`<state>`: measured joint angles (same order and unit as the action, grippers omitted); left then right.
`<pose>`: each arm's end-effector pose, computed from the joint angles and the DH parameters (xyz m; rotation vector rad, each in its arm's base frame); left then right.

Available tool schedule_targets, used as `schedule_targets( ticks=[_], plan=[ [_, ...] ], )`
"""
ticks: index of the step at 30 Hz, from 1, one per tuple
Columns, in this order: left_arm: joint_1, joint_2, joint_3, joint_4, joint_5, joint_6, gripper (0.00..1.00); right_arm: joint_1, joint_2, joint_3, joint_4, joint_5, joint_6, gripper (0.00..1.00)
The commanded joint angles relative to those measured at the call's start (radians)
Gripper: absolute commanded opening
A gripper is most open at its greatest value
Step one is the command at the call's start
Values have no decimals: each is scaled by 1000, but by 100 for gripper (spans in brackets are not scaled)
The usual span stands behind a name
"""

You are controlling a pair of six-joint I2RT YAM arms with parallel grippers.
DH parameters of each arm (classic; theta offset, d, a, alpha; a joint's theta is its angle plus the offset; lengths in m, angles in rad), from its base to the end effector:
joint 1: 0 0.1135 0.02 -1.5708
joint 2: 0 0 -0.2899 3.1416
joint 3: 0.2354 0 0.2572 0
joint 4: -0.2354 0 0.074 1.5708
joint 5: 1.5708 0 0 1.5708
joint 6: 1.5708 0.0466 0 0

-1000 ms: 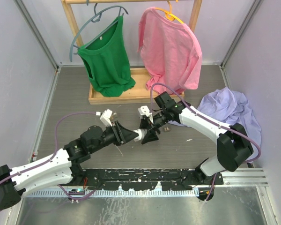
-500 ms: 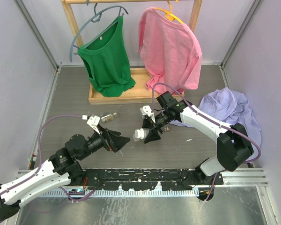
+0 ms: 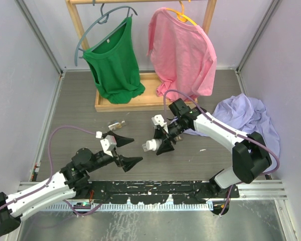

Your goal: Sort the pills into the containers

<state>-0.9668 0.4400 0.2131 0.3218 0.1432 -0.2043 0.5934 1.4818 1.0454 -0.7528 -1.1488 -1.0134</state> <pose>0.0709 -0.1145 0.2505 0.6960 1.4050 -1.0434 0.2091 0.1923 0.2645 -1.7943 1.3445 1.3187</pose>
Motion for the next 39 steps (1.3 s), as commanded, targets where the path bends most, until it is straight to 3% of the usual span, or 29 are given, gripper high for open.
schedule_targets(
  ticks=[1, 8, 21, 28, 39],
  plan=[
    [1, 52, 60, 112, 125, 139, 98, -11, -26, 53, -51, -50, -53, 1],
    [1, 103, 90, 114, 84, 201, 98, -50, -17, 63, -121, -79, -137, 1],
    [2, 120, 55, 209, 92, 122, 98, -65, -11, 62, -161, -80, -196, 1],
    [2, 167, 63, 256, 72, 2, 98, -92, -10, 54, -177, -92, -233, 1],
    [1, 143, 72, 210, 99, 19, 98, -106, -9, 42, -196, -99, -283, 1]
  ],
)
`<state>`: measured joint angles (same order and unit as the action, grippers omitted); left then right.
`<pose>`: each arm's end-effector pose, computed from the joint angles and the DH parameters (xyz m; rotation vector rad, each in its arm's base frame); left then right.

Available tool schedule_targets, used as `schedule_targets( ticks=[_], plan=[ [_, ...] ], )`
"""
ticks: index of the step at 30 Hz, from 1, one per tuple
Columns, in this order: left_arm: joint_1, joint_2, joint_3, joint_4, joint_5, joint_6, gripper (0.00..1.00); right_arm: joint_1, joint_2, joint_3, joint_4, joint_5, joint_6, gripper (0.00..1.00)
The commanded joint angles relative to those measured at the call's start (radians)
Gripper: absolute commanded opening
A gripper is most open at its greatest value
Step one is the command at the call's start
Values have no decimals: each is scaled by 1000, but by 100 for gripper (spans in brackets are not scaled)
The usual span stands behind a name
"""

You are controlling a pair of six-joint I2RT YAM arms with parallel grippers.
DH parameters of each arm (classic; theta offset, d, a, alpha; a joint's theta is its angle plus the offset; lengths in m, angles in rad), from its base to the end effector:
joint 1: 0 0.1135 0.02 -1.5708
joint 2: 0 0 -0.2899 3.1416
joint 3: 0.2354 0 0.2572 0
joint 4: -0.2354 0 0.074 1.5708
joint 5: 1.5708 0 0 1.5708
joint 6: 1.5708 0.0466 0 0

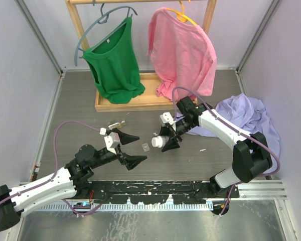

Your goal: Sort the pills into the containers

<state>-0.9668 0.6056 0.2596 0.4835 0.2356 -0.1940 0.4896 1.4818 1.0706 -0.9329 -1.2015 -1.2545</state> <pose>0.0793 -0.1341 0.2665 0.7653 1.3321 -1.1089 0.2160 0.1643 0.2688 -1.7784 1.2720 1.2932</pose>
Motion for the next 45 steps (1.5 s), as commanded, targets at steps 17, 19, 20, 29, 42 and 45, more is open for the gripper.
schedule_targets(
  ticks=[17, 19, 20, 29, 42, 45],
  plan=[
    [1, -29, -15, 77, -59, -51, 99, -3, 6, 1, -46, -48, -116, 1],
    [2, -50, 7, -11, -49, 1, 99, -2, 6, 0, -44, -48, -119, 1],
    [2, -55, 18, -40, -44, 31, 99, -3, 9, -1, -44, -47, -119, 1],
    [2, 3, 100, -97, 52, 325, 94, -2, -16, -11, -30, -29, -129, 1],
    [-51, 297, 218, 7, 39, 386, 74, 19, -32, -12, -27, -24, -132, 1],
    [-74, 342, 237, 9, -9, 390, 69, 20, -35, -12, -29, -27, -132, 1]
  ],
)
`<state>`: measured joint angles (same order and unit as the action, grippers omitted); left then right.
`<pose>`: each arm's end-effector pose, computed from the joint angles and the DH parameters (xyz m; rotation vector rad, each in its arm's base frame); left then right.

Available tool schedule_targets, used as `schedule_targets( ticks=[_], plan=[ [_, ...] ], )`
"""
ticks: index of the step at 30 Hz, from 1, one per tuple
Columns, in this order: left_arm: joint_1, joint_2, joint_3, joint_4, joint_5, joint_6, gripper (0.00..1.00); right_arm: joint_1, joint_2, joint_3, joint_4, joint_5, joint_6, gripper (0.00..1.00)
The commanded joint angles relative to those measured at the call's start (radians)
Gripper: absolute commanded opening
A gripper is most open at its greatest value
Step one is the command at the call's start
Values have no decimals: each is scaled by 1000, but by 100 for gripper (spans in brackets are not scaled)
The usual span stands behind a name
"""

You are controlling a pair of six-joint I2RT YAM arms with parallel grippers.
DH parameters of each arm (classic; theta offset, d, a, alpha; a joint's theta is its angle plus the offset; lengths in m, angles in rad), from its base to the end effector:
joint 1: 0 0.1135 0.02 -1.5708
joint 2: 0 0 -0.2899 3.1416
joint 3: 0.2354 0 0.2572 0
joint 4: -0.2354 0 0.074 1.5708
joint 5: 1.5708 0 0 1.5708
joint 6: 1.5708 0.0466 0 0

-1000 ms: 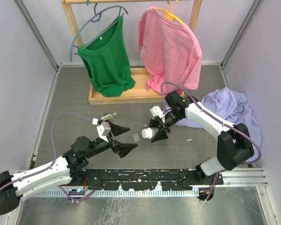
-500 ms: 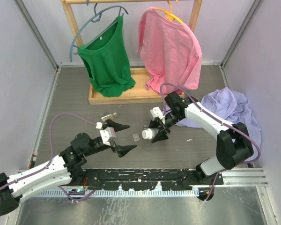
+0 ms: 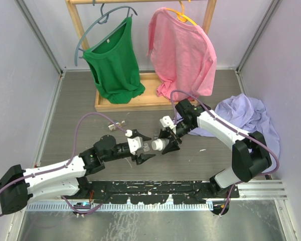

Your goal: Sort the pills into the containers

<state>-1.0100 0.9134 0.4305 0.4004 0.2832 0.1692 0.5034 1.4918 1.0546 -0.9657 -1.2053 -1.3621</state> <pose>0.1010 -0.1852 0.2702 1.1371 1.2962 -0.8649 0.2105 0.1656 0.2616 -1.8274 1.1979 1.2882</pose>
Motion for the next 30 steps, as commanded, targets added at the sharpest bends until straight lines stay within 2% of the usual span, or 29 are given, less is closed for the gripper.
schedule_targets(
  ticks=[1, 7, 23, 26, 28, 29, 30],
  plan=[
    [-36, 47, 69, 92, -69, 27, 68, 6, -46, 5, 4, -25, -25, 1],
    [-47, 93, 84, 101, -93, 6, 57, 6, -45, 5, 3, -26, -24, 1],
    [-47, 81, 79, 129, -105, -73, 55, 8, -36, 3, 2, -28, -24, 1],
    [-47, 80, 82, 134, -110, -119, 42, 8, -35, 3, 4, -28, -24, 1],
    [-48, 75, 84, 128, -125, -189, 25, 8, -34, 2, 3, -27, -23, 1],
    [-47, 67, 89, 114, -135, -240, 22, 8, -34, 2, 2, -25, -23, 1],
    [-47, 60, 94, 93, -156, -310, 12, 8, -32, 2, 2, -25, -23, 1]
  ],
)
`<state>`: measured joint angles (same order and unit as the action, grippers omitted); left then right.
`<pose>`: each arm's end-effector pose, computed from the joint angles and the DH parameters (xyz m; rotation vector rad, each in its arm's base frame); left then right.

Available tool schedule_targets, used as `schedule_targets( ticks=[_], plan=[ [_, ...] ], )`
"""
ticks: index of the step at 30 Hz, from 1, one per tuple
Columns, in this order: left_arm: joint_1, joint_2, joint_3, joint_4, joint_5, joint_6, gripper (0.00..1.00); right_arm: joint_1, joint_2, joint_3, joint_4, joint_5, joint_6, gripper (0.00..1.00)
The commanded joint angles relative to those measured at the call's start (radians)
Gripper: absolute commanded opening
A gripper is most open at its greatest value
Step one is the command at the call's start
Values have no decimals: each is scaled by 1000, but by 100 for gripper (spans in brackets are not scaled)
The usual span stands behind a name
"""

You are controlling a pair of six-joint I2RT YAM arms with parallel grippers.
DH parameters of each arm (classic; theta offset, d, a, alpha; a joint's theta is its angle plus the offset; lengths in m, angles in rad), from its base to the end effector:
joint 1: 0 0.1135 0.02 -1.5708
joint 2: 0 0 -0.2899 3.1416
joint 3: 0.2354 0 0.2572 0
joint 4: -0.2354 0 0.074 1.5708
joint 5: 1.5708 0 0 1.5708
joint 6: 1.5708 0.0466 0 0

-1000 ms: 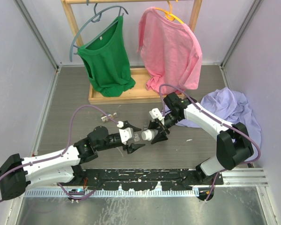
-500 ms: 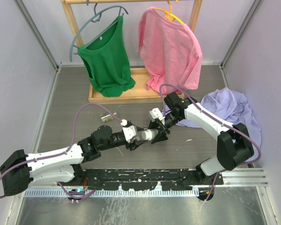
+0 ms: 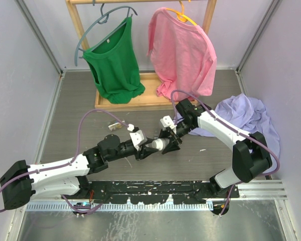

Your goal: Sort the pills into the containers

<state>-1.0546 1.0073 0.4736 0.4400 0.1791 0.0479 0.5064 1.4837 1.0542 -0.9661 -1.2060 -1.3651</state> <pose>0.1065 -0.2044 0.2718 1.0321 1.4072 -0.9006 0.2088 0.1656 0.2635 -1.8308 1.1856 1.2834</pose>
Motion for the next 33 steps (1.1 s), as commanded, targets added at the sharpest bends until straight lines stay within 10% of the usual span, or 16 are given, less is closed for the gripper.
schedule_targets(
  ticks=[1, 9, 13, 15, 27, 33],
  plan=[
    [-2, -45, 56, 26, -88, -296, 5, 4, -23, 1, 3, -23, -20, 1],
    [-14, -143, 51, -210, -342, -973, 0, 4, -4, 2, 7, -28, -12, 1],
    [-25, -125, 82, -272, -349, -1083, 0, 4, 3, 0, 13, -28, -8, 1],
    [-26, -106, 109, -303, -341, -1088, 1, 4, 4, -2, 15, -28, -4, 1],
    [-27, -236, 68, -436, -363, -957, 79, 3, 6, 0, 22, -21, 8, 1],
    [-26, -453, -76, -383, -290, -580, 97, 4, 10, 0, 22, -23, 9, 1]
  ],
)
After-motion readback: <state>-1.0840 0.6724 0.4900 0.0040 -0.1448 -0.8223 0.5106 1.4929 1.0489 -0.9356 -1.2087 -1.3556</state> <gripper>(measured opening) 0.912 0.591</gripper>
